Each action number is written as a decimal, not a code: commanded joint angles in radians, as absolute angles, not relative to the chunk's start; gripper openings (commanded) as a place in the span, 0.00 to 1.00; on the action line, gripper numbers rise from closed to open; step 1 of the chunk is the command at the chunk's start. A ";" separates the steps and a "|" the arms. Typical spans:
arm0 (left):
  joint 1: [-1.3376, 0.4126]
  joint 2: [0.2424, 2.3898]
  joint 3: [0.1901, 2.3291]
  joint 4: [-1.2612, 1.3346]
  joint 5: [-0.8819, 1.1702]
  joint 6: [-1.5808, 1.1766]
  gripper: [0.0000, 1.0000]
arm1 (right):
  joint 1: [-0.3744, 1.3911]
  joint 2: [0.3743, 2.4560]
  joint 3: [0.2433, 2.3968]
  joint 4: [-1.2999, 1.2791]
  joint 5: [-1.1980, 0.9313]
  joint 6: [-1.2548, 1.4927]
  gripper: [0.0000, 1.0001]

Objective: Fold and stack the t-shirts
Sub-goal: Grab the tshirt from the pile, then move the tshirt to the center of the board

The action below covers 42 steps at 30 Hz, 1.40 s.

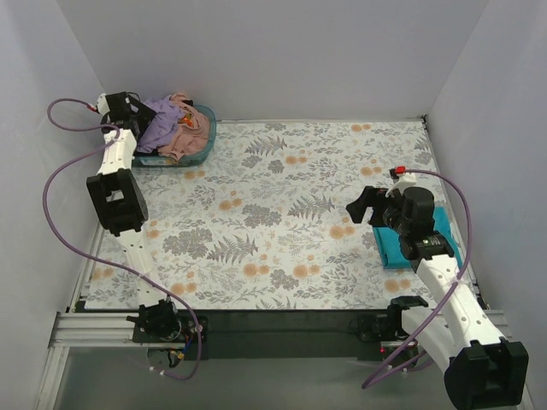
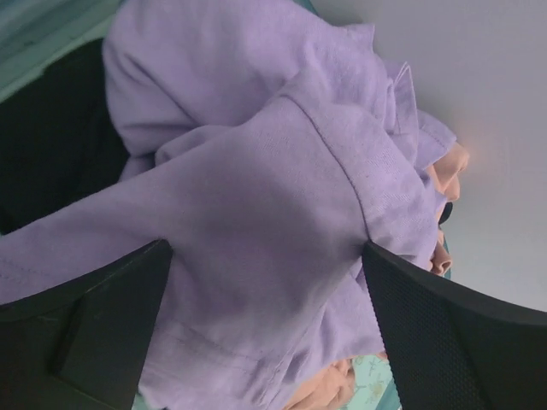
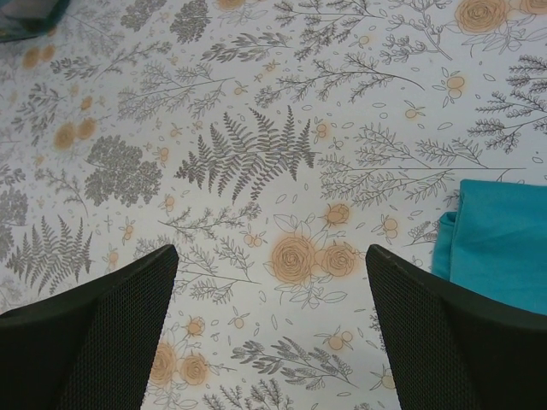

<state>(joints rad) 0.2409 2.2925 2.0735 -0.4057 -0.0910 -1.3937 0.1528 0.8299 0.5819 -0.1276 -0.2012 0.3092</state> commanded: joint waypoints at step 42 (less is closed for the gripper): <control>-0.422 1.037 1.264 -0.006 0.385 -1.548 0.00 | 0.156 0.539 0.469 -0.262 -0.224 0.351 0.98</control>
